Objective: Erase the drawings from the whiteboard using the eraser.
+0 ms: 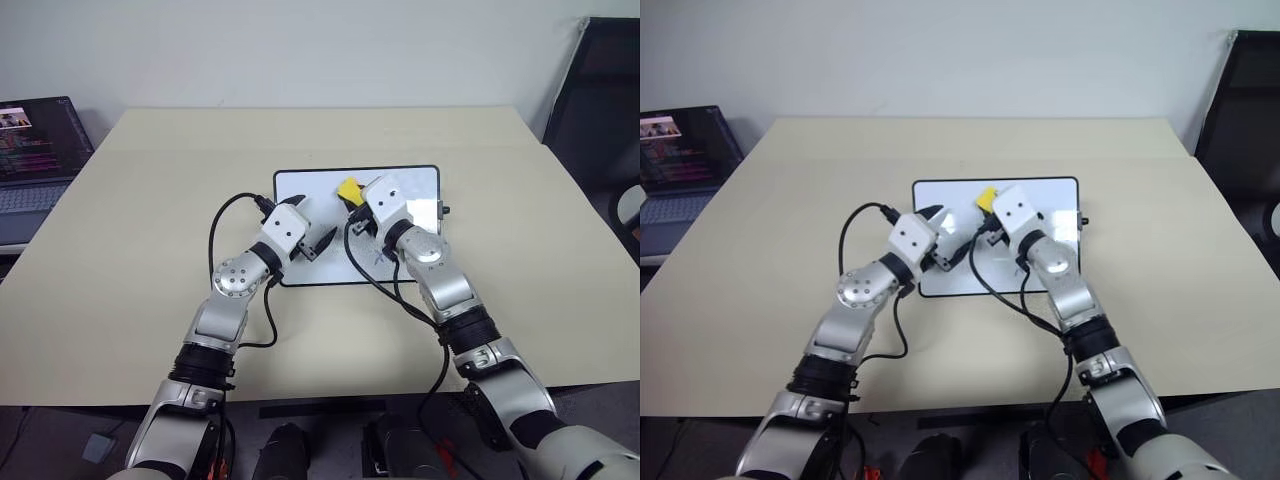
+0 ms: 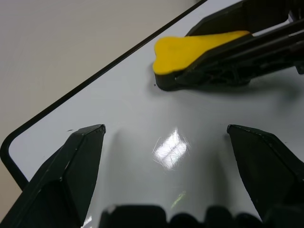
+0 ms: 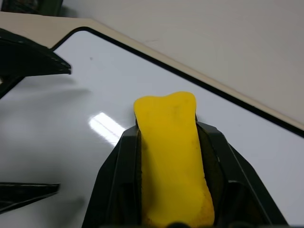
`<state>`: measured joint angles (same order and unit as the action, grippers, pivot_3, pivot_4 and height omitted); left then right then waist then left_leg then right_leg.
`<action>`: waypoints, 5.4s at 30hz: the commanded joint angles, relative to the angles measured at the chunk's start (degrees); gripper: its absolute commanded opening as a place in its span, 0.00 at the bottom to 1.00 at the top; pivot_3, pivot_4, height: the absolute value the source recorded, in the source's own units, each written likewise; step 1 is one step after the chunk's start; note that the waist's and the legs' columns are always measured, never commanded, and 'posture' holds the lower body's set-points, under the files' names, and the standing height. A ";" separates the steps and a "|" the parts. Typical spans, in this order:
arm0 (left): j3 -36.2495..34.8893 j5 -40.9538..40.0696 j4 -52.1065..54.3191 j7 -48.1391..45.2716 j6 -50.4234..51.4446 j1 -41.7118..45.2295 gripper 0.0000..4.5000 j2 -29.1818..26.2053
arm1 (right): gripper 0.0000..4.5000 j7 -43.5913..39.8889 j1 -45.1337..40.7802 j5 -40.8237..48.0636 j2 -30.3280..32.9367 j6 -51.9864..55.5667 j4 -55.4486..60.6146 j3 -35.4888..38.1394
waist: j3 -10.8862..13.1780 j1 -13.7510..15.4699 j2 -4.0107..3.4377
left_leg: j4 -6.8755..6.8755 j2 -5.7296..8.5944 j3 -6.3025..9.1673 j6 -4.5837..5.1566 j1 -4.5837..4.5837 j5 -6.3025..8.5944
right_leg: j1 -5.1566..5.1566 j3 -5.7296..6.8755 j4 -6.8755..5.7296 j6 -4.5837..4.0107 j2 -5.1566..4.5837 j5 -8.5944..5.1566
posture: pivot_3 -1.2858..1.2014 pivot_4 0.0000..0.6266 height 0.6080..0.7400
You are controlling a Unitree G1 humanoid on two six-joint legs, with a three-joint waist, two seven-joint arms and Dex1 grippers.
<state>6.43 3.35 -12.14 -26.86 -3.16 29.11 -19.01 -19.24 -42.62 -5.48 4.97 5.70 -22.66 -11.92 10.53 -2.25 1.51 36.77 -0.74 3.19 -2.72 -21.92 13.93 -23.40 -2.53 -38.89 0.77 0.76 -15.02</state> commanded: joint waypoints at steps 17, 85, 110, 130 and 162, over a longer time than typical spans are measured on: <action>-0.68 -0.47 1.28 0.52 -0.87 0.45 1.00 0.43 | 0.27 3.96 -1.55 -4.22 4.45 1.91 -3.79 1.25 | -0.01 0.67 0.02 | 0.13 0.04 0.09 0.00 0.01 -0.01 | 0.08 0.07 -0.05 0.01 -0.02 0.01 | 0.52 0.24 1.00; 2.00 -11.22 18.80 -15.12 7.91 -11.19 1.00 -4.18 | 0.27 -9.78 23.52 -5.70 23.67 10.08 22.15 -1.68 | 0.01 0.93 0.07 | 0.17 0.07 0.06 0.07 -0.05 -0.07 | 0.23 -0.01 0.27 0.19 -0.12 0.08 | 0.52 0.24 1.00; 2.07 -11.39 17.78 -15.76 7.39 -10.90 1.00 -4.11 | 0.27 -11.97 27.25 2.70 19.18 -2.27 31.21 1.02 | 0.07 0.24 0.17 | -0.42 0.06 -0.10 0.32 -0.24 -0.22 | -0.10 -0.11 0.60 0.30 -0.09 0.15 | 0.52 0.24 1.00; 1.92 -11.13 17.89 -15.10 7.40 -10.47 1.00 -4.35 | 0.27 -9.36 23.46 -11.45 23.76 -0.97 17.64 -2.47 | 0.06 0.75 0.18 | -0.58 0.08 -0.14 0.72 0.07 -0.53 | 0.25 -0.13 0.91 0.25 -0.13 0.38 | 0.52 0.24 1.00; 2.86 -13.87 13.37 -19.47 3.66 -7.22 1.00 -0.87 | 0.27 -0.56 36.82 8.64 18.16 14.92 49.74 20.76 | 0.07 0.62 0.16 | -0.53 0.18 -0.14 0.73 -0.48 -0.53 | -0.01 -0.06 1.04 0.58 -0.31 0.58 | 0.52 0.24 1.00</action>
<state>8.92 -9.08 1.05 -45.16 1.75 20.76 -20.12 -21.02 -6.68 3.39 22.43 17.80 23.96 6.99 10.60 -1.62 1.67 36.24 -0.55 3.03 -1.99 -22.40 13.40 -23.41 -2.60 -37.83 1.34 0.44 -14.45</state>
